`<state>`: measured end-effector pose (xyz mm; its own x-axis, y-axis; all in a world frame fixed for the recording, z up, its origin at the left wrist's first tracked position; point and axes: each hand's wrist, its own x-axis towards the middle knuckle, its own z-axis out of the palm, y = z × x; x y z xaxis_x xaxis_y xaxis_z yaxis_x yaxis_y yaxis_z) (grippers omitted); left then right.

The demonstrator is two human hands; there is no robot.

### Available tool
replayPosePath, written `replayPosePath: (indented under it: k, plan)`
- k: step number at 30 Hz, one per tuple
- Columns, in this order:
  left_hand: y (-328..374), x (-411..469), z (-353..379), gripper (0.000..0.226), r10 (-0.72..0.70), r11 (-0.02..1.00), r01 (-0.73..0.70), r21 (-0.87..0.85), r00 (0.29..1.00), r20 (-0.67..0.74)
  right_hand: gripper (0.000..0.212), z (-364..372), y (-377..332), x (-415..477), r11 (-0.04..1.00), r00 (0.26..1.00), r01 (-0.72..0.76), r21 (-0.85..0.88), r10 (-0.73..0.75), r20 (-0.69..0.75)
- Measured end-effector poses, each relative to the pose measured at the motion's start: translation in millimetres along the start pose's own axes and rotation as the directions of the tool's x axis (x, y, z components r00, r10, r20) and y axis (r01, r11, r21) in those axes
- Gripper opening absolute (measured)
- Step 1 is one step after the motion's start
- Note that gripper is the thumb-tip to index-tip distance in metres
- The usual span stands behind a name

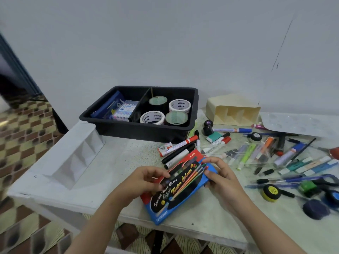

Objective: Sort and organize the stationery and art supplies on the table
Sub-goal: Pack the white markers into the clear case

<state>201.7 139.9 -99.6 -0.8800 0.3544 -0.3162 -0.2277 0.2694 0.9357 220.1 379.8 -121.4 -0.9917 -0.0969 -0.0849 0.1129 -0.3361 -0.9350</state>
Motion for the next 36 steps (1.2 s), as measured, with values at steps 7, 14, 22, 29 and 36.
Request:
replayPosePath:
  k: [7, 14, 22, 29, 36]
  plan:
    - [2, 0, -13, 0.03, 0.009, 0.968, -0.035, -0.25, 0.995, -0.104, 0.035, 20, 4, 15, 0.993, 0.994, 0.105, -0.051, -0.104, 0.03]
    - [27, 17, -56, 0.03, 0.088, 0.895, -0.211, -0.393, 0.947, -0.308, 0.035, 84, 6, 44, 0.951, 0.968, 0.225, -0.212, -0.193, 0.164]
    - [73, 40, -149, 0.033, 0.26, 0.921, -0.318, -0.223, 0.932, -0.254, 0.024, 162, -22, 122, 0.954, 0.962, 0.274, -0.12, -0.269, 0.054]
    - [69, 68, -252, 0.041, 0.417, 0.907, -0.414, 0.08, 0.85, -0.322, 0.024, 223, -26, 195, 0.978, 0.981, 0.142, -0.155, -0.161, -0.113]
    - [28, 97, -327, 0.054, 0.403, 0.757, -0.147, 0.636, 0.872, -0.278, 0.025, 252, -11, 261, 0.845, 0.95, -0.015, -0.534, -0.154, -0.272]
